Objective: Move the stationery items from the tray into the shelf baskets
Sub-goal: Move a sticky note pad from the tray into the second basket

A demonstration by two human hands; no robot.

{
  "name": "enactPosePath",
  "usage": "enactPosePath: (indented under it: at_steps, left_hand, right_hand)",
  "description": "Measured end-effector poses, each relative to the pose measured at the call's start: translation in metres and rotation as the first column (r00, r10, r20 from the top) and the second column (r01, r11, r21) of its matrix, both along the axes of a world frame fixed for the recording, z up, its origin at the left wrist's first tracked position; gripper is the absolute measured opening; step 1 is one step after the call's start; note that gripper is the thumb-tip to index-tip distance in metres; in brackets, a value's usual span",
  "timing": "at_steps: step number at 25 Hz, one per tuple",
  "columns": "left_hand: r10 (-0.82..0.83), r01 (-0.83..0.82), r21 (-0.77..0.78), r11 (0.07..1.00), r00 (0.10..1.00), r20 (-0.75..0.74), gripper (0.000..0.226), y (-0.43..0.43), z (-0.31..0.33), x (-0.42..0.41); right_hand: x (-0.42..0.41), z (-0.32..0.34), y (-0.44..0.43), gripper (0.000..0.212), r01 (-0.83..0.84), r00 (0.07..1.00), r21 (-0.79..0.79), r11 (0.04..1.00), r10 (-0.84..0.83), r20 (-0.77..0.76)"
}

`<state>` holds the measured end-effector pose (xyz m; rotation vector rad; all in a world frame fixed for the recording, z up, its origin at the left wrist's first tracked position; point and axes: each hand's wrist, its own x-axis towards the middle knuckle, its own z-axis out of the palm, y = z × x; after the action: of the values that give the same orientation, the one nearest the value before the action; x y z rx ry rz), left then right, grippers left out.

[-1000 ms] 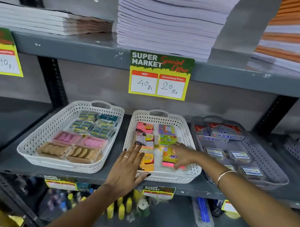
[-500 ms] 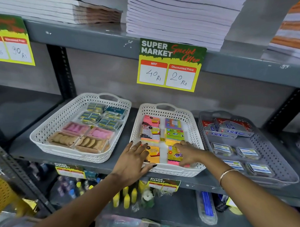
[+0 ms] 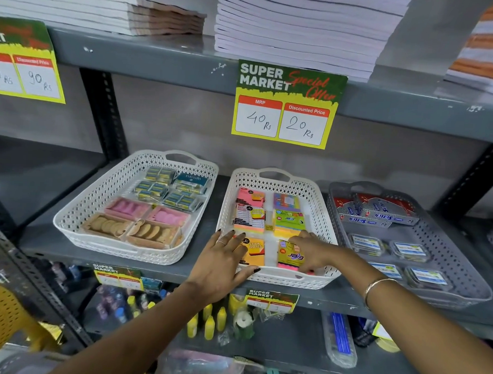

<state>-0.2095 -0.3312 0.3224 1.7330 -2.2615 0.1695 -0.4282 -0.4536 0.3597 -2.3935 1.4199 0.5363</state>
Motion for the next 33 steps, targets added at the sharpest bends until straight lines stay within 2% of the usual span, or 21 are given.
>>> enactPosePath:
  at_steps: [3,5,7,10,12,14,17,20,23,27,30,33]
  left_hand:
    - [-0.015,0.015,-0.016,1.000,1.000,-0.002,0.081,0.000,0.000,0.000]
    - [-0.029,0.029,-0.061,0.998,1.000,0.000,0.082,0.001,0.002,0.000]
    - [-0.019,0.017,-0.153,0.988,1.000,-0.010,0.075,0.007,0.006,0.006]
    - [0.042,-0.070,-0.255,0.964,0.993,-0.113,0.068,0.032,0.008,0.030]
    - [0.115,-0.158,-0.289,0.944,0.980,-0.161,0.068,0.061,0.001,0.055]
    - [0.224,-0.269,-0.284,0.921,0.958,-0.181,0.067,0.095,-0.014,0.082]
    - [0.437,-0.475,-0.210,0.855,0.876,-0.203,0.065,0.162,-0.051,0.131]
    - [0.650,-0.670,-0.066,0.739,0.736,-0.188,0.064,0.244,-0.104,0.171]
    - [0.810,-0.806,0.096,0.585,0.573,-0.125,0.069,0.319,-0.158,0.190]
    - [0.917,-0.862,0.323,0.391,0.395,-0.057,0.076,0.402,-0.235,0.200]
    - [0.945,-0.840,0.452,0.301,0.328,-0.021,0.081,0.440,-0.286,0.201]
    - [0.929,-0.766,0.560,0.315,0.369,-0.018,0.084,0.456,-0.322,0.198]
  right_hand:
    - [0.001,0.007,-0.001,0.096,-0.002,1.000,0.019,1.000,0.003,-0.017]
    - [0.007,0.020,-0.002,0.097,0.001,0.999,0.019,1.000,-0.001,0.034]
    - [0.024,0.040,-0.001,0.086,-0.041,0.989,-0.060,0.997,0.049,0.138]
    - [0.075,0.075,0.013,0.063,-0.113,0.934,-0.245,0.963,0.187,0.305]
    - [0.126,0.093,0.032,0.047,-0.165,0.851,-0.327,0.930,0.302,0.429]
    - [0.180,0.106,0.061,0.037,-0.236,0.729,-0.374,0.897,0.418,0.542]
    - [0.267,0.095,0.119,0.028,-0.408,0.545,-0.361,0.838,0.541,0.640]
    - [0.351,0.042,0.181,0.028,-0.621,0.430,-0.298,0.725,0.633,0.643]
    - [0.416,-0.043,0.239,0.038,-0.782,0.433,-0.169,0.600,0.719,0.544]
    - [0.473,-0.175,0.308,0.050,-0.922,0.365,0.031,0.385,0.843,0.394]
    - [0.496,-0.254,0.343,0.050,-0.959,0.282,0.111,0.261,0.923,0.263]
    - [0.510,-0.315,0.372,0.051,-0.988,0.128,0.111,0.109,0.976,0.176]
